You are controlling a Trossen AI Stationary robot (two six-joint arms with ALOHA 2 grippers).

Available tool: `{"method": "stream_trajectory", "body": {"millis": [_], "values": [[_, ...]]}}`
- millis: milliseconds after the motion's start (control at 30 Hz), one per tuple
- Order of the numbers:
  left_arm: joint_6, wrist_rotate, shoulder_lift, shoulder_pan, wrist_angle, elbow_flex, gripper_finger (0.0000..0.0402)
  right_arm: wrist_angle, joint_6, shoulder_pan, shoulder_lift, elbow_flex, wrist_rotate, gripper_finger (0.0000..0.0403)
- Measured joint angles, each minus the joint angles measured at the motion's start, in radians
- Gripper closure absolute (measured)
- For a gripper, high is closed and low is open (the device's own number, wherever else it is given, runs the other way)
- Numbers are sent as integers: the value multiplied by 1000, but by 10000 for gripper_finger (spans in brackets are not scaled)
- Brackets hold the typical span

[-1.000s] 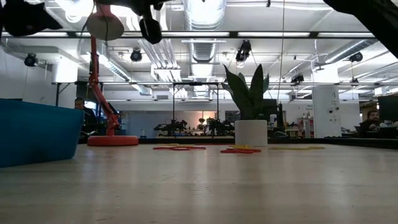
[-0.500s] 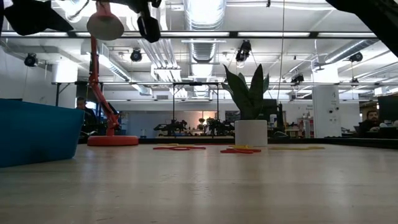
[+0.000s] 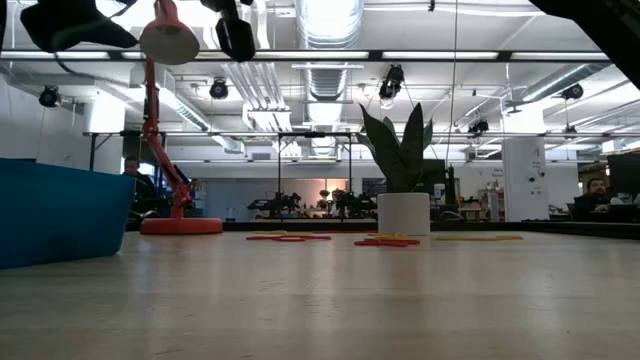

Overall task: Pick and place rubber bands into bin
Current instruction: Put the blue rubber band into the blue bin

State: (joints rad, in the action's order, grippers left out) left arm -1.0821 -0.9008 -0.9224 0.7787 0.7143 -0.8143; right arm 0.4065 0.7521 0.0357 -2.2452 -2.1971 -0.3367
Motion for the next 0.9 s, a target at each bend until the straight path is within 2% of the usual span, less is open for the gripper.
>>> {"method": "stream_trajectory", "body": {"millis": [333, 500, 667, 900], "values": [[77, -25, -53, 0, -5, 2, 136, 0, -3, 4, 0, 0, -1, 395], [153, -25, -69, -1, -85, 3, 144, 0, -4, 3, 0, 0, -1, 395], [272, -24, -71, -21, -181, 4, 181, 0, -4, 4, 0, 0, -1, 395], [285, -24, -65, -33, -186, 5, 242, 1, -1, 3, 0, 0, 0, 395]]}}
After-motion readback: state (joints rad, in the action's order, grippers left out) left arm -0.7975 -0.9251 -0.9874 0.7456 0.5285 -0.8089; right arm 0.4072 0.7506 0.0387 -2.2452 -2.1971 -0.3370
